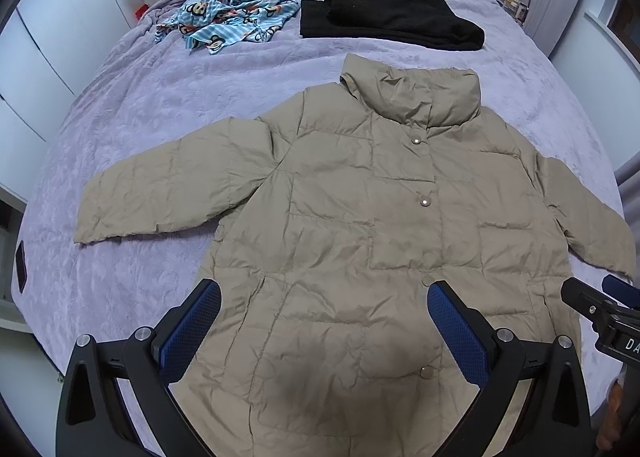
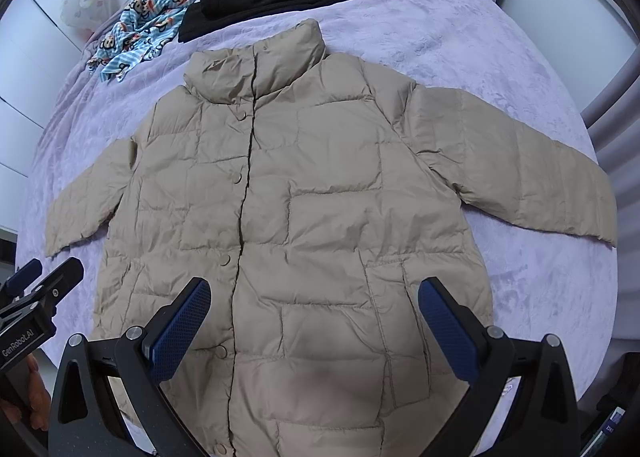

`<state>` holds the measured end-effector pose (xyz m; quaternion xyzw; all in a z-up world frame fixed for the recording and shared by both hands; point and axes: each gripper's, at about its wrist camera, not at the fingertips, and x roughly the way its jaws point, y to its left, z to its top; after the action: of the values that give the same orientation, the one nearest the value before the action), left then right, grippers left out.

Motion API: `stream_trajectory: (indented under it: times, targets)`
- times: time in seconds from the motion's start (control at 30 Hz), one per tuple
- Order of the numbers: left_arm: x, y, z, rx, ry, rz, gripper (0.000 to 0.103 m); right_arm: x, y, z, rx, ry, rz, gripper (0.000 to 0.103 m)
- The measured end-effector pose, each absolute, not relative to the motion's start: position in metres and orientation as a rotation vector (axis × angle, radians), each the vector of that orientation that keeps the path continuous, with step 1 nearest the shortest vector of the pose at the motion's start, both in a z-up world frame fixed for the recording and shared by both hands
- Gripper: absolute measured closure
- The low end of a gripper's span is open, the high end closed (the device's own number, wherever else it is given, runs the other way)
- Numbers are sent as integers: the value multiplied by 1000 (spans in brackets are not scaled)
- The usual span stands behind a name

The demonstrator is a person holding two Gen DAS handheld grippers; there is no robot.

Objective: Fold large clothes

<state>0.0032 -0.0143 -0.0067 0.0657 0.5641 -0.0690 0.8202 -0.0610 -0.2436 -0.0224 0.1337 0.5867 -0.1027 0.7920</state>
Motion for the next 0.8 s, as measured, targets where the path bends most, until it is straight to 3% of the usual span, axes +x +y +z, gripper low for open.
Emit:
stream_trajectory:
  times: [0.8]
  targets:
    - [1, -16, -9, 140, 1206, -145, 0, -60, -246, -22, 298, 1265, -222, 0]
